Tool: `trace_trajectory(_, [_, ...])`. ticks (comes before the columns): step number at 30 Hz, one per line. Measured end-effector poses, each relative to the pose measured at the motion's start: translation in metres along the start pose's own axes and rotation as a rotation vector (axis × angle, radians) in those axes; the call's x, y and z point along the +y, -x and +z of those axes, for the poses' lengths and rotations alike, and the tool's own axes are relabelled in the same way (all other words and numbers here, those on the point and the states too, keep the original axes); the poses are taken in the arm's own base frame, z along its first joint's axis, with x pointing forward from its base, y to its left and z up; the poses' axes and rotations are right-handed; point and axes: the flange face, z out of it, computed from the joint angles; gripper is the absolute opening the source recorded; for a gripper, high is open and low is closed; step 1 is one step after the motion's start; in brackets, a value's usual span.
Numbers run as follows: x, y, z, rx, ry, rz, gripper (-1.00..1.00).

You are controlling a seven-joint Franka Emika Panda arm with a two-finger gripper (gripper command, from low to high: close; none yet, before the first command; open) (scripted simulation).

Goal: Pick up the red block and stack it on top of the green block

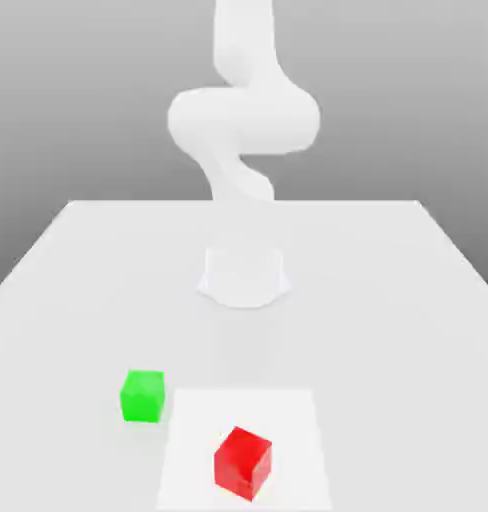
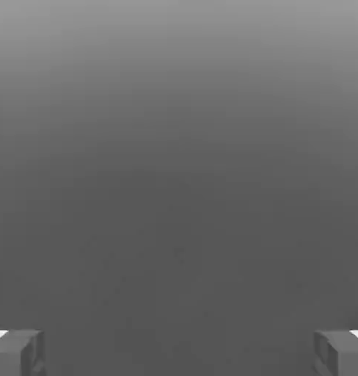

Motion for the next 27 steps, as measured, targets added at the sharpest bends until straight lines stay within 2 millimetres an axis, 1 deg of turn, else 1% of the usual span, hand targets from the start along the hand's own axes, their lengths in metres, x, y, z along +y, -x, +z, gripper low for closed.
trace_trajectory(3, [0.005,0.007,0.066,-0.043,0.088,0.054,0.00])
trace_trajectory(7, [0.022,0.022,0.146,-0.100,0.198,0.123,0.00])
trace_trajectory(10, [0.041,0.039,0.202,-0.143,0.277,0.175,0.00])
trace_trajectory(14, [0.075,0.067,0.270,-0.203,0.381,0.247,0.00])
trace_trajectory(17, [0.104,0.093,0.315,-0.250,0.457,0.303,0.00])
trace_trajectory(20, [0.137,0.122,0.353,-0.297,0.532,0.360,0.00])
trace_trajectory(23, [0.169,0.157,0.385,-0.348,0.605,0.417,0.00])
trace_trajectory(27, [0.197,0.184,0.423,-0.365,0.629,0.438,0.00])
